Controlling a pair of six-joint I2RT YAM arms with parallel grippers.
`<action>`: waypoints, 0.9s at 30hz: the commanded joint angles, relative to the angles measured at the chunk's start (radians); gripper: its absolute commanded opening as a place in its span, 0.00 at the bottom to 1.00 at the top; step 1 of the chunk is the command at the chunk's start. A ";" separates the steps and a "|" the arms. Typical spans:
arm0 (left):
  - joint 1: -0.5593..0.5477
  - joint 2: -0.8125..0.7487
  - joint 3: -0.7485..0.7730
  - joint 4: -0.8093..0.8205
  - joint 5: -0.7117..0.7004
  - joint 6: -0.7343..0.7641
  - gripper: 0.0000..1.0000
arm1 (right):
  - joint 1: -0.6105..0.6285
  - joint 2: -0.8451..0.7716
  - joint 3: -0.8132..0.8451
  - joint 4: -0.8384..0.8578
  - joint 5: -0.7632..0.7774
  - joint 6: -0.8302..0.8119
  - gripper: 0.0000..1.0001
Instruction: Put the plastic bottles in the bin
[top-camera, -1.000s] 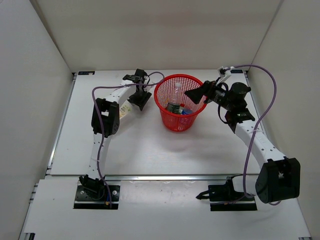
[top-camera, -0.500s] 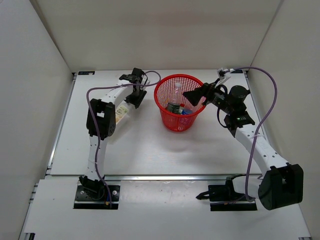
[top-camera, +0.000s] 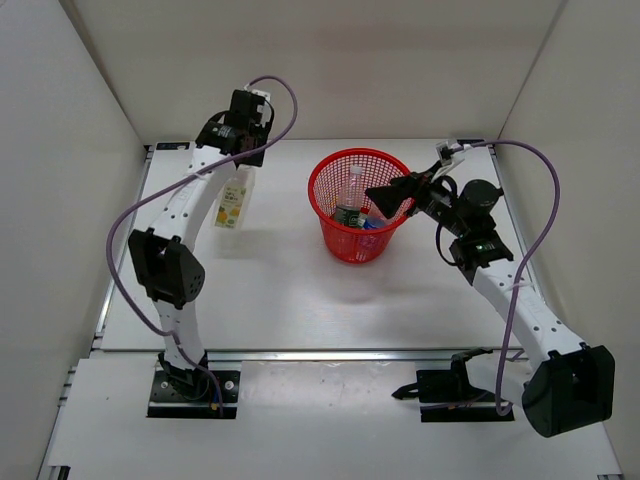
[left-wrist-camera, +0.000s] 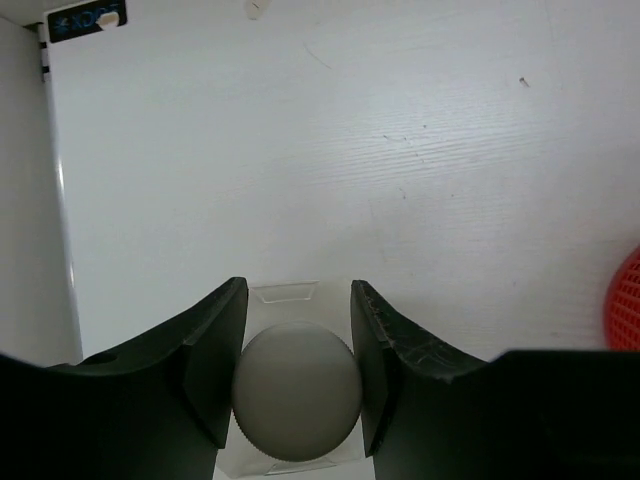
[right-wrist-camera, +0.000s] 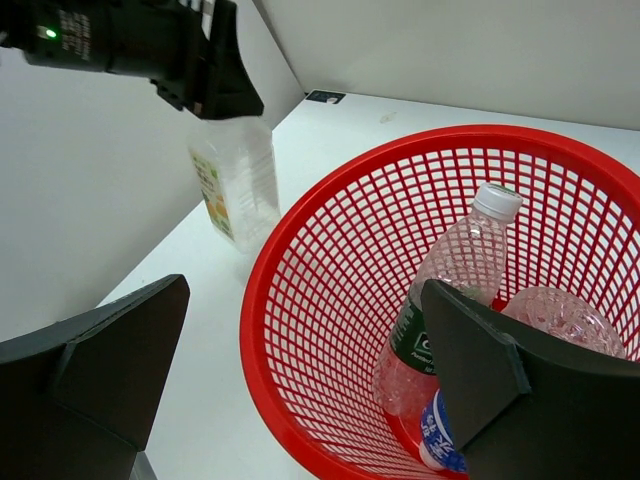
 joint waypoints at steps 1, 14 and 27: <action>-0.032 -0.080 0.003 -0.003 -0.088 -0.045 0.00 | 0.014 -0.031 0.002 0.046 0.017 -0.023 0.99; -0.179 -0.183 0.361 0.191 -0.221 -0.084 0.00 | -0.040 -0.129 -0.012 -0.029 0.055 -0.064 1.00; -0.311 -0.219 0.220 0.445 0.298 -0.275 0.00 | -0.201 -0.367 -0.073 -0.201 0.153 -0.077 1.00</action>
